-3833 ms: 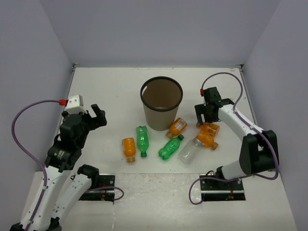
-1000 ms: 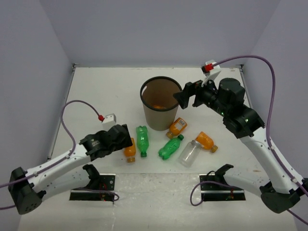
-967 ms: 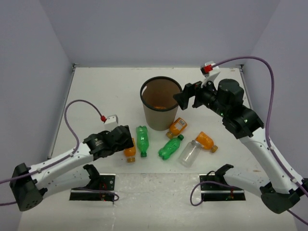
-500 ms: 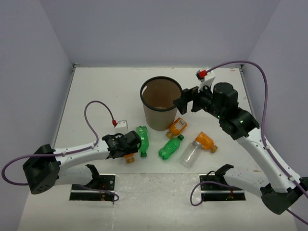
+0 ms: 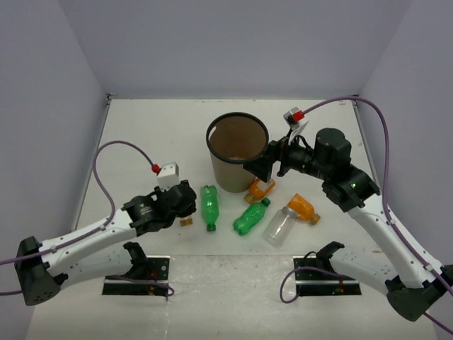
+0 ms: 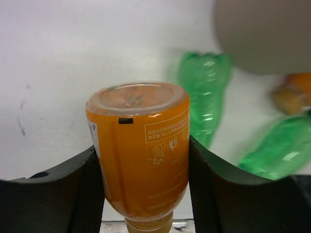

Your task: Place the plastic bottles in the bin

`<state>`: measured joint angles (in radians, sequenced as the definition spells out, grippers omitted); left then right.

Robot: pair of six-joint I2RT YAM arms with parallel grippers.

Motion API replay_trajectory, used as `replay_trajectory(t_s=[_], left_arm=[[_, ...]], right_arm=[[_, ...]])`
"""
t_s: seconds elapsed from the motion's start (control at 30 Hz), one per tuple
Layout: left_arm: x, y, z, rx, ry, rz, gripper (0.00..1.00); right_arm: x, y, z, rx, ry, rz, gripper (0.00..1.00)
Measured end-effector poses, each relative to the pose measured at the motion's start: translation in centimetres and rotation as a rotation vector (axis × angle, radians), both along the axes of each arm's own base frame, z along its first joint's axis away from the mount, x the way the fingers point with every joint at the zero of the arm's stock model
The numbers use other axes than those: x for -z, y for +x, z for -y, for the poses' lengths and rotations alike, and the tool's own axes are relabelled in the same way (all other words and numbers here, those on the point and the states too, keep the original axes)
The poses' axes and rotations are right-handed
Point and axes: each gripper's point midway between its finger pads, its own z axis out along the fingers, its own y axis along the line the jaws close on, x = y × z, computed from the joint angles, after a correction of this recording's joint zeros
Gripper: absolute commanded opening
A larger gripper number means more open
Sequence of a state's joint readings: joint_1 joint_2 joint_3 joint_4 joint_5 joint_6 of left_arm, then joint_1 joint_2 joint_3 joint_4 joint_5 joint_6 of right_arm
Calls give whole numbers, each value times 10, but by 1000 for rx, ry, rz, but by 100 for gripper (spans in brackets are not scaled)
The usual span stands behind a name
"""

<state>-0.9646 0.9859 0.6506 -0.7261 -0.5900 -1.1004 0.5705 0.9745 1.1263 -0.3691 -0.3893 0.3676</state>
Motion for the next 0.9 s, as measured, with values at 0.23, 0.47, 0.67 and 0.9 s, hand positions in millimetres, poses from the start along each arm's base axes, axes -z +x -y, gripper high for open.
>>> replay_trajectory(t_s=[0.23, 0.47, 0.67, 0.9], left_arm=[[-184, 40, 24, 91, -167, 367, 0], [-317, 88, 68, 189, -177, 634, 1], [-333, 171, 127, 285, -134, 685, 8], [-250, 211, 171, 435, -75, 542, 61]], right_arm=[[-4, -17, 13, 36, 52, -11, 99], [-29, -27, 76, 337, 140, 85, 99], [-25, -40, 111, 465, 135, 103, 99], [-8, -56, 140, 548, 88, 99, 99]])
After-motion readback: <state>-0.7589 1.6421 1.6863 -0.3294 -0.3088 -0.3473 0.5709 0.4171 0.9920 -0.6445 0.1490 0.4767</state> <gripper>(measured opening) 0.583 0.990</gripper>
